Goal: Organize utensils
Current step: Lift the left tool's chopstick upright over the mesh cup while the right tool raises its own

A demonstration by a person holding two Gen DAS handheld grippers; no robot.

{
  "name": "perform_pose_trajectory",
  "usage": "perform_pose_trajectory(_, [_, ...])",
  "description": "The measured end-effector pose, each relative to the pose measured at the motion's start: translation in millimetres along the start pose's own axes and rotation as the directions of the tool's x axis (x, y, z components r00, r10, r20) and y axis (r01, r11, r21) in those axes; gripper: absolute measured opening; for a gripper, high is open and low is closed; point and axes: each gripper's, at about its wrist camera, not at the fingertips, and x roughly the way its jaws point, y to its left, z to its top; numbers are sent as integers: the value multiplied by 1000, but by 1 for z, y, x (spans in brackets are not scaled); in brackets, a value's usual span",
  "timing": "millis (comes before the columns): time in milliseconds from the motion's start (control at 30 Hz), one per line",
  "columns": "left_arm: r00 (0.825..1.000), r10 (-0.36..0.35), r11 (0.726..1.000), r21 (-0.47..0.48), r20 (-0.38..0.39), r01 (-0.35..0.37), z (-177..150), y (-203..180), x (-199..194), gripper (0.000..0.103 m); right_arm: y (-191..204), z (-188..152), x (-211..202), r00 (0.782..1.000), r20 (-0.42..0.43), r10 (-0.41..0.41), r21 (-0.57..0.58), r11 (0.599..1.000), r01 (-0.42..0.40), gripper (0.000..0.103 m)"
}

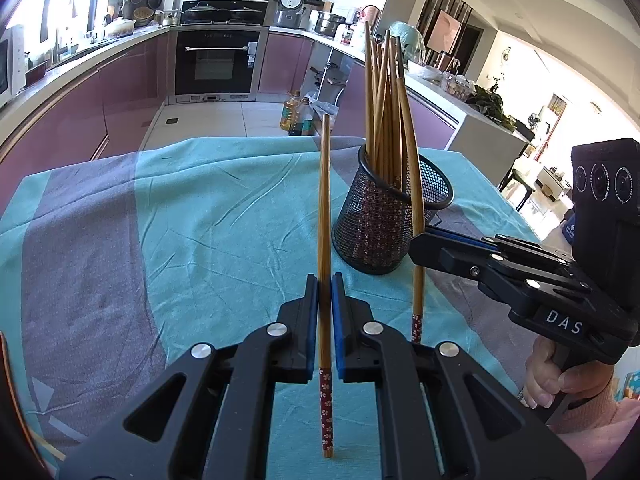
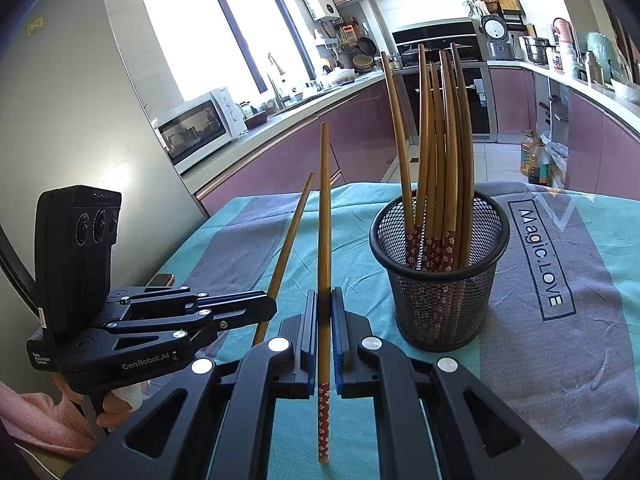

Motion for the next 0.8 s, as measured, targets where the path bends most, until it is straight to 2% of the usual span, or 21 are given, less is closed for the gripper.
perform_pose_trajectory(800, [998, -56, 998, 12, 29, 55, 8, 2, -4, 7, 0, 5, -18, 999, 47, -6, 1, 1000, 6, 6])
